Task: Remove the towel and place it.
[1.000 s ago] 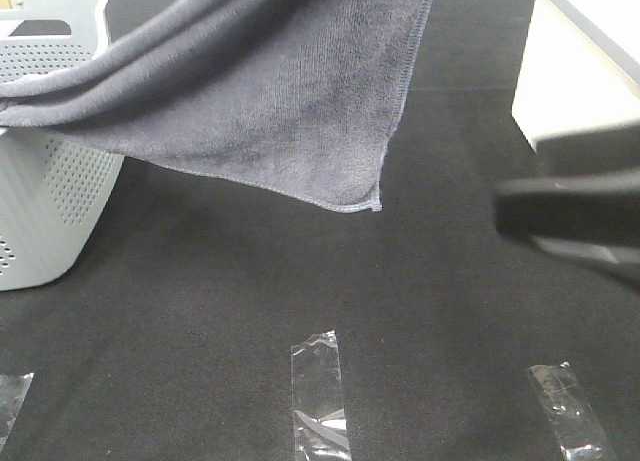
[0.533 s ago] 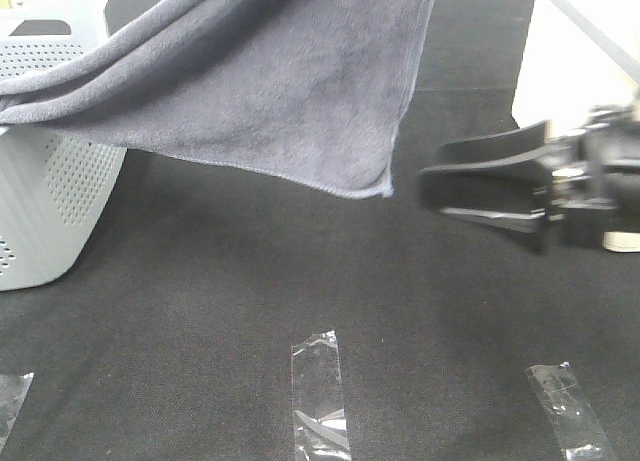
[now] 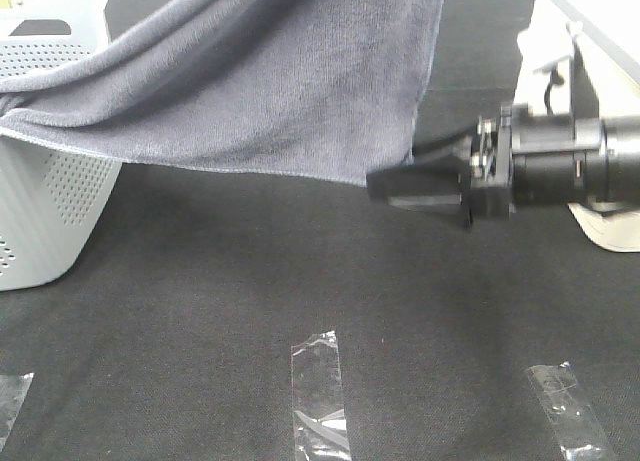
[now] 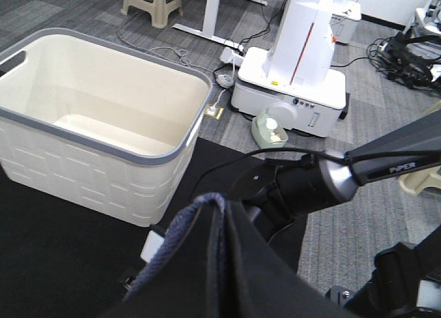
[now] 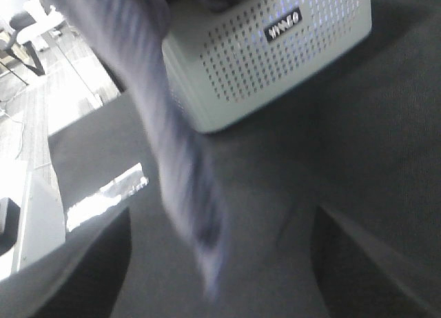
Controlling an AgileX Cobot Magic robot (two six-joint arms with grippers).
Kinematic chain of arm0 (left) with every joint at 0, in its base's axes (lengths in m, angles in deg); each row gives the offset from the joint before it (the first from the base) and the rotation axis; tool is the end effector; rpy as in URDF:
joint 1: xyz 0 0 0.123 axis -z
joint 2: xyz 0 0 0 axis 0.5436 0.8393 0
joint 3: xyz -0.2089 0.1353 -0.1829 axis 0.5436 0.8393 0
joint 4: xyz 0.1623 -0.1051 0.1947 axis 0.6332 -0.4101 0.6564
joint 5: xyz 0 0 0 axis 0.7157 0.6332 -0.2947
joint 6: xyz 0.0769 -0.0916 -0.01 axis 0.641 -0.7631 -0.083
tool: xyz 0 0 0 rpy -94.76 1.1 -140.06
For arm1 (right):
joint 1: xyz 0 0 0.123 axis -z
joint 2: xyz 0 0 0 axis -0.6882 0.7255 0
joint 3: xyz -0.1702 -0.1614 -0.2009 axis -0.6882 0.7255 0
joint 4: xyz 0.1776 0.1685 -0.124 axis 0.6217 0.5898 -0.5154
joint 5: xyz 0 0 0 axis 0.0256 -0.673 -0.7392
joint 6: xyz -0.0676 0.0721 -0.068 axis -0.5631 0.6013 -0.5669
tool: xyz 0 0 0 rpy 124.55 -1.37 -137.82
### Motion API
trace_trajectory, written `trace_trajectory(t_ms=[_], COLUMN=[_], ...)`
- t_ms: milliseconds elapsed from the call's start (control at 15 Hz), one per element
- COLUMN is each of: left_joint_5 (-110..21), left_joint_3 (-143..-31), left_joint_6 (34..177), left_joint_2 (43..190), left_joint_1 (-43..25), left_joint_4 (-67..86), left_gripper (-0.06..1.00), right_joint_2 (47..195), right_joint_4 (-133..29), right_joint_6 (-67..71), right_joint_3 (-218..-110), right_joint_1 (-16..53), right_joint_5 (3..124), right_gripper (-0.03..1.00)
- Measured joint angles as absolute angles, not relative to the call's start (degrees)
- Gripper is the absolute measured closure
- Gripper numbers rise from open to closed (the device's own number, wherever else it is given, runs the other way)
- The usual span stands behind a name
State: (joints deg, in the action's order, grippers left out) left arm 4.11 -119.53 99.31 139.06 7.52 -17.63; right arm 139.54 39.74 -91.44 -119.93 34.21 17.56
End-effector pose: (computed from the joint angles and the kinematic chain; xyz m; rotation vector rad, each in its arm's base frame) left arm 0.2717 -0.3131 0.5027 1.0441 1.7626 -0.9854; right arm 0.2734 0.1432 0.1863 -0.8396 1.9112 1.0283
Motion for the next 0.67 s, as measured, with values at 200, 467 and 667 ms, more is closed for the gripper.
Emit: trace_trajectory(t_ms=[200, 467, 667], left_joint_5=[2.2, 1.0, 0.3], left_joint_3=[-119.5, -119.5, -119.5], left_joint_6=[99.3, 99.3, 98.6], left_joint_2=[139.1, 139.1, 139.1], left_joint_1=[7.5, 7.5, 7.5], left_joint_4=[-16.2, -15.0, -13.3], left_gripper=[0.94, 0.94, 0.94], right_joint_2=[139.5, 139.5, 139.5], right_joint_4=[40.1, 40.1, 40.1], right_joint_6=[-91.3, -91.4, -88.6], right_joint_3=[-122.2, -122.3, -122.3], right_joint_1=[34.2, 34.2, 34.2], right_joint_5=[15.3, 13.4, 13.3], right_gripper=[0.43, 0.83, 0.97])
